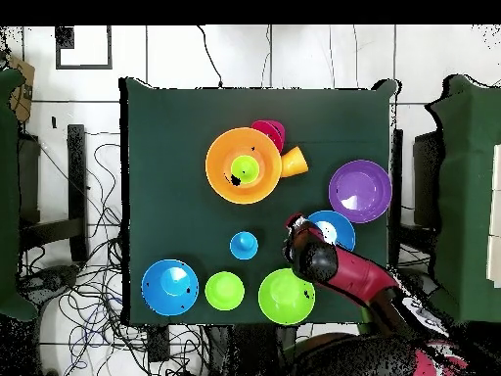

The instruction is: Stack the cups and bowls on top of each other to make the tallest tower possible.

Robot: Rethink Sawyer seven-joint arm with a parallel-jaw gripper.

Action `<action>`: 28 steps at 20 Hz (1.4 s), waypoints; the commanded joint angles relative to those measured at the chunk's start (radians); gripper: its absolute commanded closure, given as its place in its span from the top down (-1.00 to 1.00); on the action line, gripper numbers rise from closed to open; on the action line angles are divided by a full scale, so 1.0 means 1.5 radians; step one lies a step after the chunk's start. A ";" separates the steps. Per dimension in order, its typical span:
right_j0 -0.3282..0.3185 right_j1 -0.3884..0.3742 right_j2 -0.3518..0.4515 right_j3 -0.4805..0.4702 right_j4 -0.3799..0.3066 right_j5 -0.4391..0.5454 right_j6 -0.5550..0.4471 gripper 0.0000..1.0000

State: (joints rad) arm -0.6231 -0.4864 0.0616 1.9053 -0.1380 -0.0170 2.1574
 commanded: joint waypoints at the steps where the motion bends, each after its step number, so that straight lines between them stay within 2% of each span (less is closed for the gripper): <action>1: 0.007 0.033 0.025 -0.049 -0.001 0.022 0.047 1.00; 2: 0.007 0.033 0.025 -0.047 -0.001 0.022 0.048 1.00; 3: 0.011 0.032 0.020 -0.047 0.001 0.022 0.050 -1.00; 19: 0.015 0.019 -0.006 -0.058 0.004 0.056 0.041 -1.00; 20: 0.016 0.005 -0.009 -0.052 0.005 0.065 0.040 -1.00; 25: 0.007 -0.147 -0.016 0.018 0.006 0.177 0.013 -1.00; 28: 0.001 -0.216 -0.014 0.032 0.008 0.239 -0.005 -1.00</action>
State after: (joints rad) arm -0.6239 -0.6180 0.0068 1.9069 -0.1388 0.1114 2.1572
